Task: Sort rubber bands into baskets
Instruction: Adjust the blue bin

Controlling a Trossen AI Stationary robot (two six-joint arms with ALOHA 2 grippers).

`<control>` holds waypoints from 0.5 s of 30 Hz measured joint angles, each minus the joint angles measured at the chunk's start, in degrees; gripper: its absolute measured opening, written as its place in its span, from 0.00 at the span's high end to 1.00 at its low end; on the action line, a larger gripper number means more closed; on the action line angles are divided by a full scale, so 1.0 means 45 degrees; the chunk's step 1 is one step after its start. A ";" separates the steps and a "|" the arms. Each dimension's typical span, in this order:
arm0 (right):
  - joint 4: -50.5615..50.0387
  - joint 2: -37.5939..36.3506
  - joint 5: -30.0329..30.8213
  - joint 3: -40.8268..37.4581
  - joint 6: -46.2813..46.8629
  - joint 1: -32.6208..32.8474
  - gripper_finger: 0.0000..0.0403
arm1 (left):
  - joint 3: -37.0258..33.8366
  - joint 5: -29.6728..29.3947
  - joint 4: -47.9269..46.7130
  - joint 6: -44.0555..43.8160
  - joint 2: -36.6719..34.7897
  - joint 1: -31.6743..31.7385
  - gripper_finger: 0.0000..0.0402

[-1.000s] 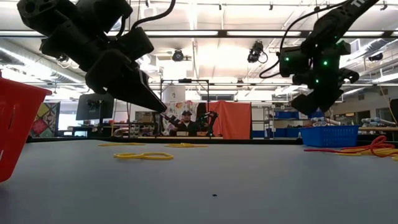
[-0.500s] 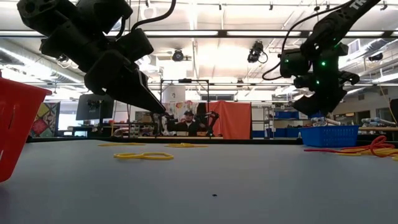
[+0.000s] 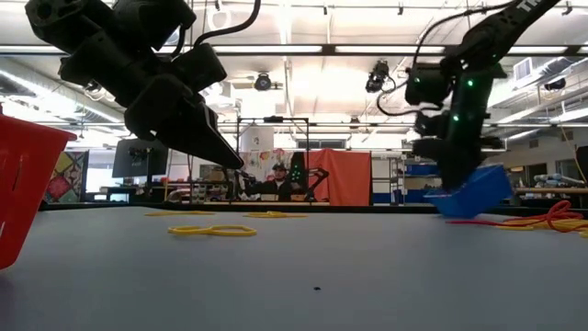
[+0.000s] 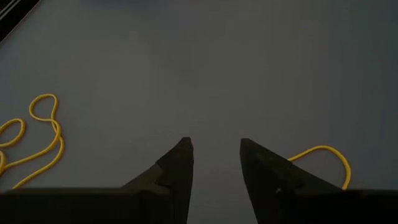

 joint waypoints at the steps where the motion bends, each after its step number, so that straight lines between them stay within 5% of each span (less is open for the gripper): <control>1: 0.0225 0.0000 -0.0624 0.0002 -0.0063 0.0234 0.63 | 0.0000 0.0002 -0.0004 0.0015 0.0000 0.0002 0.66; 6: 0.0576 0.0000 -0.2110 0.0005 0.0406 0.1291 0.66 | 0.0000 0.0005 -0.0111 -0.0014 0.0000 0.0000 0.66; 15: -0.1035 -0.0005 0.2004 0.0005 0.1206 0.0919 0.69 | 0.0000 0.0005 -0.0170 -0.0062 0.0000 0.0000 0.66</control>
